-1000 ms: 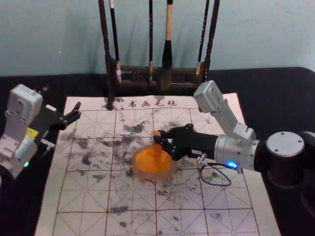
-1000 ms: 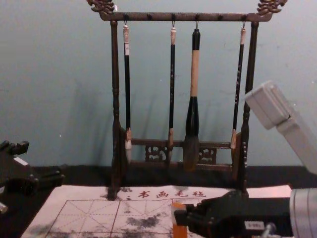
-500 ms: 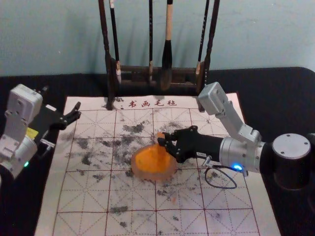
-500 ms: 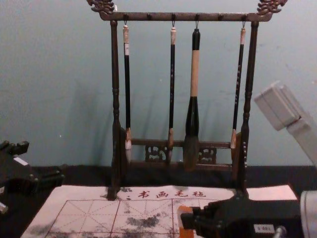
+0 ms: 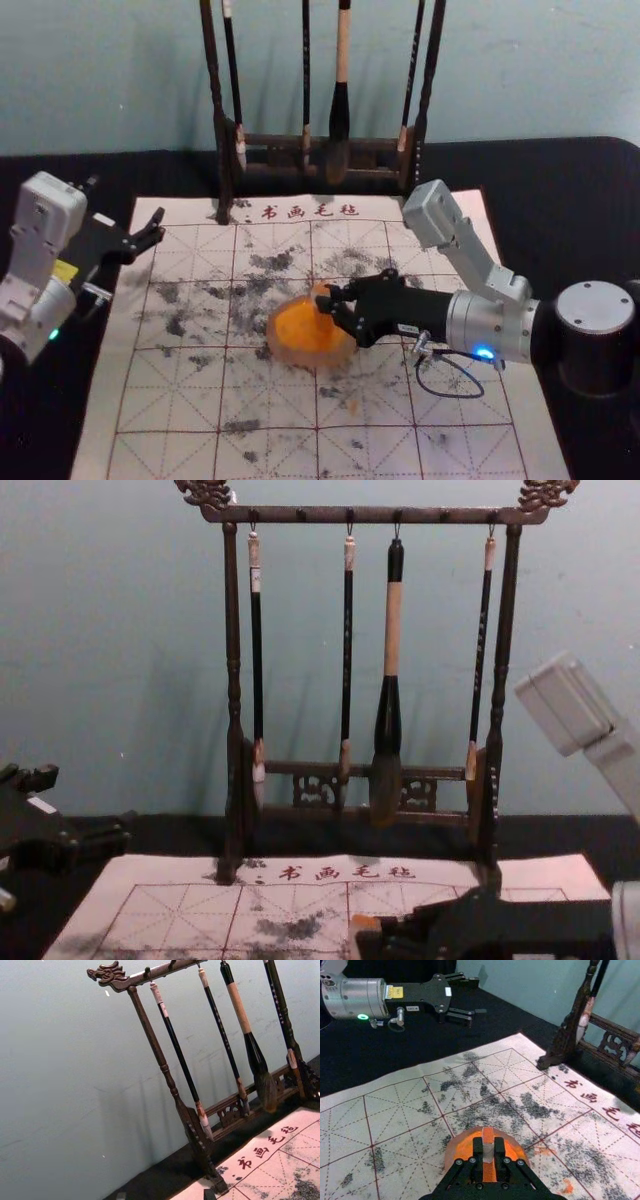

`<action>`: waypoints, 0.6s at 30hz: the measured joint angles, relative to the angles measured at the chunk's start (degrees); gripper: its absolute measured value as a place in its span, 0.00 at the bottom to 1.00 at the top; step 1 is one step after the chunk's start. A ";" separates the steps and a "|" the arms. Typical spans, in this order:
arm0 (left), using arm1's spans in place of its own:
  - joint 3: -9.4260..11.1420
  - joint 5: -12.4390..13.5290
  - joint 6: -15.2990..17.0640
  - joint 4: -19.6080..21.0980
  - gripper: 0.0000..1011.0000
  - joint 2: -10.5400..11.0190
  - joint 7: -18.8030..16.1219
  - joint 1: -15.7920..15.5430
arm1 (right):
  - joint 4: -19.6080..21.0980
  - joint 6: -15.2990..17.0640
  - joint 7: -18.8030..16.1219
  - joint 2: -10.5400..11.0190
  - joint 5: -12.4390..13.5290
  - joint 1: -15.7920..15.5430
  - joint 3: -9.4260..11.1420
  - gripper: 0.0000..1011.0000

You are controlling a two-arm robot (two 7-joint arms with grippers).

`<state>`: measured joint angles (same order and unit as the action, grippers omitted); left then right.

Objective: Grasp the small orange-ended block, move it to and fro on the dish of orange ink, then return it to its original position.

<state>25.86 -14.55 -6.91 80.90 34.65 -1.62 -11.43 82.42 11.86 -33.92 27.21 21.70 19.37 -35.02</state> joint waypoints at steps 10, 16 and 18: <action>0.00 0.00 0.00 0.00 0.99 0.00 0.00 0.00 | -0.17 -0.02 -0.40 -0.57 0.06 0.33 -0.96 0.10; 0.00 0.00 0.00 0.00 0.99 0.00 0.00 0.00 | -1.07 -0.07 -0.61 -1.44 -0.10 1.14 -1.67 0.10; 0.00 0.01 0.00 0.00 0.99 0.00 0.00 0.00 | -1.47 -0.12 -0.68 -1.76 -0.17 1.48 -1.90 0.10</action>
<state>25.86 -14.55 -6.91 80.90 34.64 -1.62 -11.43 80.95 11.74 -34.60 25.44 21.53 20.84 -36.92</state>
